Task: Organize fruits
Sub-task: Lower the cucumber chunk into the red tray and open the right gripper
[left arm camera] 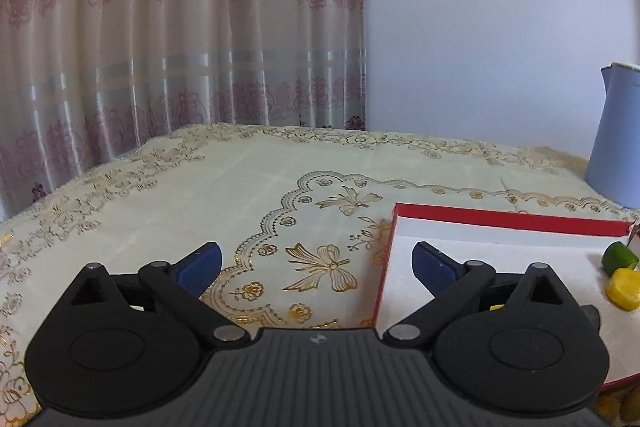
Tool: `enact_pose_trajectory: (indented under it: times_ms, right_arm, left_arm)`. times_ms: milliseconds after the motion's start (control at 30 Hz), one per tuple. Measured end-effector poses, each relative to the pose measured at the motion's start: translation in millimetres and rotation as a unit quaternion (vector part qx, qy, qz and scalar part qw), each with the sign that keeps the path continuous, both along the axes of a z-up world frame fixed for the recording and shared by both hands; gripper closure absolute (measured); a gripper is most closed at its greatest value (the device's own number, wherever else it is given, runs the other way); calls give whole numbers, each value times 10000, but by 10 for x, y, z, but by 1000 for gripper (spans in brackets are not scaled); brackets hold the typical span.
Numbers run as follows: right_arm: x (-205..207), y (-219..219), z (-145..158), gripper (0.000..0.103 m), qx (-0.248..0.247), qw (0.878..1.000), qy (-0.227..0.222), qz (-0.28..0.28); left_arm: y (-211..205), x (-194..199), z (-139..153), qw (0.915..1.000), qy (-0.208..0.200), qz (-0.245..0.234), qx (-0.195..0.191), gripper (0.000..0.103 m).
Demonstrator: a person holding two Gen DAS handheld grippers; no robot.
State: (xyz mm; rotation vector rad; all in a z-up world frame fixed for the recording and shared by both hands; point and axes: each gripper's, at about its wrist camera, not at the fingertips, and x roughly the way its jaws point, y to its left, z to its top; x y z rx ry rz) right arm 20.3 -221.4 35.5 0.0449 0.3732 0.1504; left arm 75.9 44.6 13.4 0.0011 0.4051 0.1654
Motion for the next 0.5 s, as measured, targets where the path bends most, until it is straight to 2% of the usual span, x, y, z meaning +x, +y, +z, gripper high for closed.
enact_pose_trajectory:
  times_ms: [167, 400, 500]
  right_arm:
    - [452, -4, -24, 70, 138, 9996, 84, -222]
    - [589, -115, -244, 70, 425, 9982, 373, -209]
    - [614, -81, -284, 70, 297, 9984, 413, -258]
  left_arm:
    - [-10, 37, -37, 9999, 32, 22, 145, 1]
    - [-8, 71, -73, 9997, 166, 73, 167, 1]
    - [3, 73, -75, 9997, 189, 69, 136, 1]
